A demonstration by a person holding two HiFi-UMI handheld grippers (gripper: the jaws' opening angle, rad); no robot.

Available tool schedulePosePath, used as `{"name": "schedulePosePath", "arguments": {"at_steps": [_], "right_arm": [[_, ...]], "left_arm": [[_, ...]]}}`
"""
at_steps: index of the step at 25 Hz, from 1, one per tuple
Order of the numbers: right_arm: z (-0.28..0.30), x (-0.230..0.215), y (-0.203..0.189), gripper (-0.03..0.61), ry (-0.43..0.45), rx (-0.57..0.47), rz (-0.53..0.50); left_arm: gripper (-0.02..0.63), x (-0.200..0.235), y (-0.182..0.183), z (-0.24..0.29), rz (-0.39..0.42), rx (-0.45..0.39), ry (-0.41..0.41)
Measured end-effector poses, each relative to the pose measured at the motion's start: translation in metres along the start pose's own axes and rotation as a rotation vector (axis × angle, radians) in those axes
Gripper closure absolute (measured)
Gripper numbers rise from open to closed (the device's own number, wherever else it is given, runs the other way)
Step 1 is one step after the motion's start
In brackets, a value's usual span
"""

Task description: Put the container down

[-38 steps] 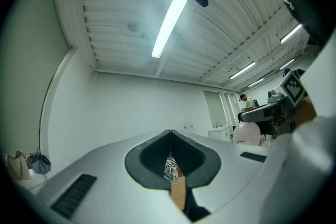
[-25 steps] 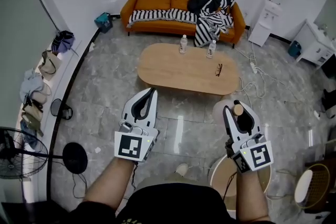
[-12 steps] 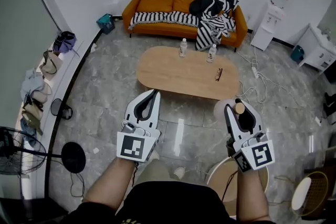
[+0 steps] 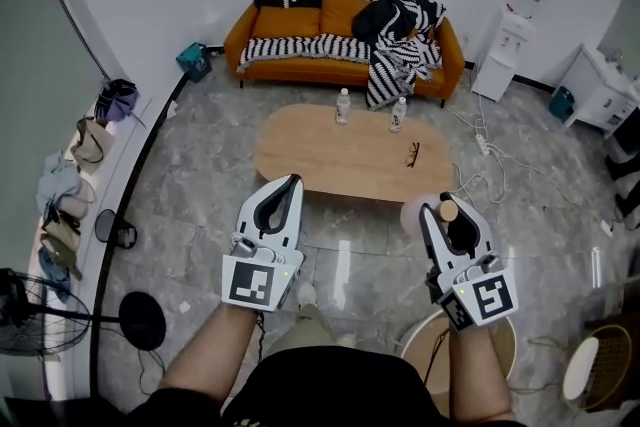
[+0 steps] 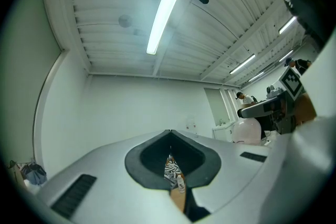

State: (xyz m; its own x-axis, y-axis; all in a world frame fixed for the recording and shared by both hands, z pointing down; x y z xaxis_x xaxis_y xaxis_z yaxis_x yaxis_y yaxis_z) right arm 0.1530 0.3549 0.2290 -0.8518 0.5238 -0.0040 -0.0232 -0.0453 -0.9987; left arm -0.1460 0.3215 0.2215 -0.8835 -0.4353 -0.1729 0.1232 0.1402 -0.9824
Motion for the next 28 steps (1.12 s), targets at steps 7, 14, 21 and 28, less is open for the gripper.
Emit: {"name": "schedulePosePath", "arguments": {"at_steps": [7,14,21,28], "right_arm": [[0.023,-0.010,0.001,0.430,-0.010,0.002,0.003],[0.042,-0.021,0.000,0.430,-0.007,-0.001,0.008],[0.070,-0.027,0.001,0.430,-0.003,0.006,0.009],[0.102,-0.041,0.006,0.430,0.008,0.014,0.006]], "left_arm": [[0.600,0.018,-0.005,0.025,0.010,0.034,-0.003],[0.600,0.025,-0.014,0.042,0.008,0.043,-0.008],[0.600,0.042,-0.025,0.058,-0.012,0.034,-0.013],[0.600,0.058,-0.032,0.088,-0.015,0.035,-0.022]]}}
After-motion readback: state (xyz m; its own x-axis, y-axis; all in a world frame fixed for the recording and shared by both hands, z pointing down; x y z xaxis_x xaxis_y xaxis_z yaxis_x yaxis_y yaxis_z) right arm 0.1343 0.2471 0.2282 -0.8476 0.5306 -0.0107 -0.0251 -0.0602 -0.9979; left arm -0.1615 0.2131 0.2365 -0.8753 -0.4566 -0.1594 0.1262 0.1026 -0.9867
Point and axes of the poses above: the fingertips, and each gripper's own axes: z forward along the fingers, x to its left, y out of its top, the point moved 10 cm from there along -z, backward along the fingers, and after that the axes turned 4 degrees about x, right-handed, at the moved point
